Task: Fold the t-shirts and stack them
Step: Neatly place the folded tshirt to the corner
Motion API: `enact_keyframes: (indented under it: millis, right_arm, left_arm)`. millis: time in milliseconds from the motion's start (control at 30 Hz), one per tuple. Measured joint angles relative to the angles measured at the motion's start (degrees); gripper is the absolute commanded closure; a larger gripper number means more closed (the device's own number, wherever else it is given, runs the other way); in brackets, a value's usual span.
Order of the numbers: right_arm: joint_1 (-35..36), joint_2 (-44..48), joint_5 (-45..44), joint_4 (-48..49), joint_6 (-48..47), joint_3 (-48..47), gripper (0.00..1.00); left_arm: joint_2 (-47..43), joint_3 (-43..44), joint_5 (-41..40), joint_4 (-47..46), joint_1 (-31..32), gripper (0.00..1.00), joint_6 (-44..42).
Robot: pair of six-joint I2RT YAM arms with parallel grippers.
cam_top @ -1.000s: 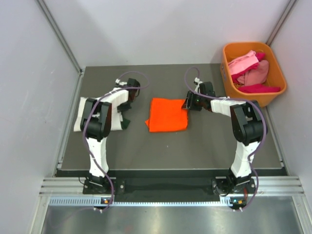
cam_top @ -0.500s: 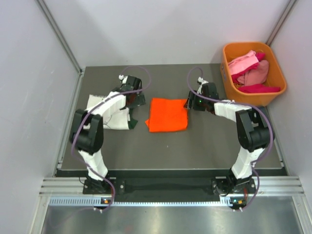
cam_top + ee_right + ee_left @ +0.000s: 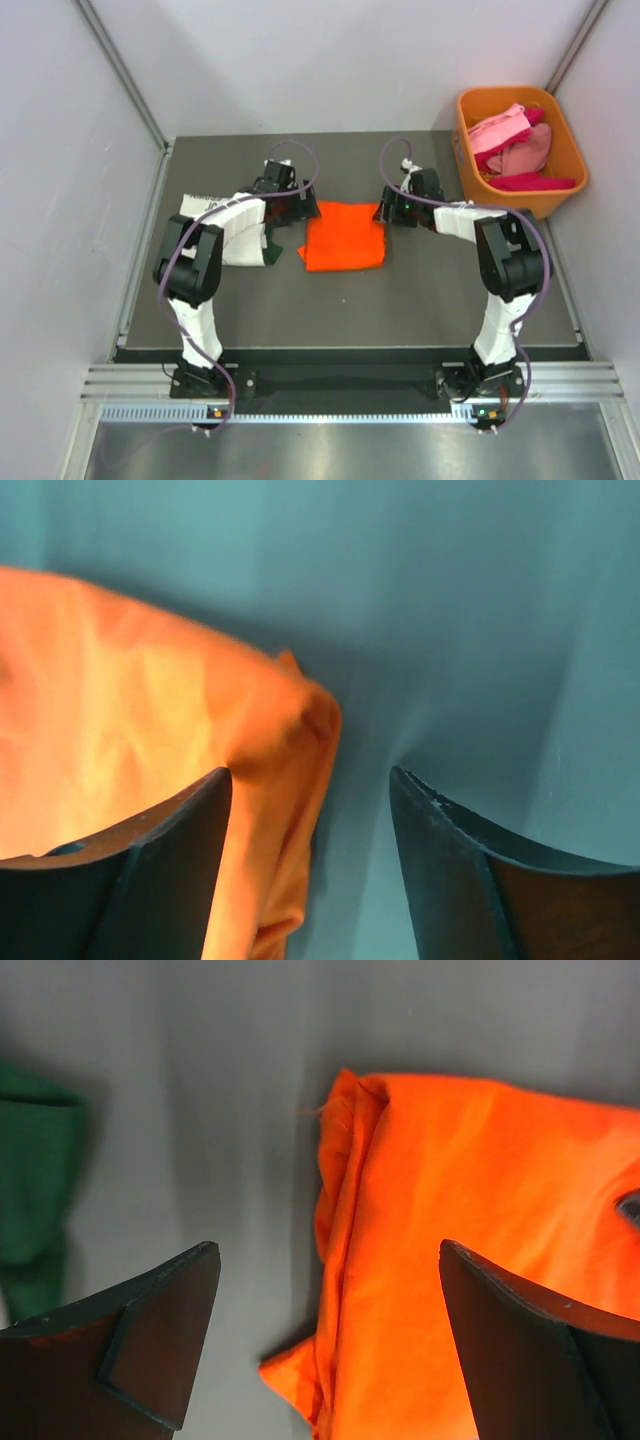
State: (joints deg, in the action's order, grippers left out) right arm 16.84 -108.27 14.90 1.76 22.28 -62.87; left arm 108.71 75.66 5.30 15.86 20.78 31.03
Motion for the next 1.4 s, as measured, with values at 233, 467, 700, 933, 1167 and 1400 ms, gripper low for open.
enact_keyframes:
  millis: [233, 467, 700, 933, 1167, 1400]
  right_arm:
    - [0.0, -3.1, 1.2, 0.3, 0.4, -3.7, 0.43]
    - [1.0, -5.7, 1.6, 0.1, 0.4, -6.8, 0.51]
    - [1.8, -8.1, 1.7, -0.1, 0.3, -9.4, 0.69]
    - [2.3, -9.0, 1.7, 0.1, 0.2, -10.3, 1.0]
    - [2.7, -5.7, 2.7, 3.4, 0.3, -5.2, 1.0]
    - [3.6, 0.2, 4.8, 4.1, 0.8, -0.7, 1.0]
  left_arm:
    - [6.1, 2.4, 5.6, -2.5, -0.3, 0.19, 0.7]
    - [10.7, 6.2, 9.3, -6.0, -1.7, 0.34, 2.6]
    - [13.5, 7.7, 12.7, -9.7, -2.3, 0.53, 4.9]
    - [15.2, 5.8, 15.5, -15.5, -2.0, 0.93, 7.4]
    - [10.9, -1.6, 15.1, -20.2, -1.7, 1.0, 7.7]
    - [3.7, -7.5, 13.5, -17.0, -1.2, 1.0, 6.5]
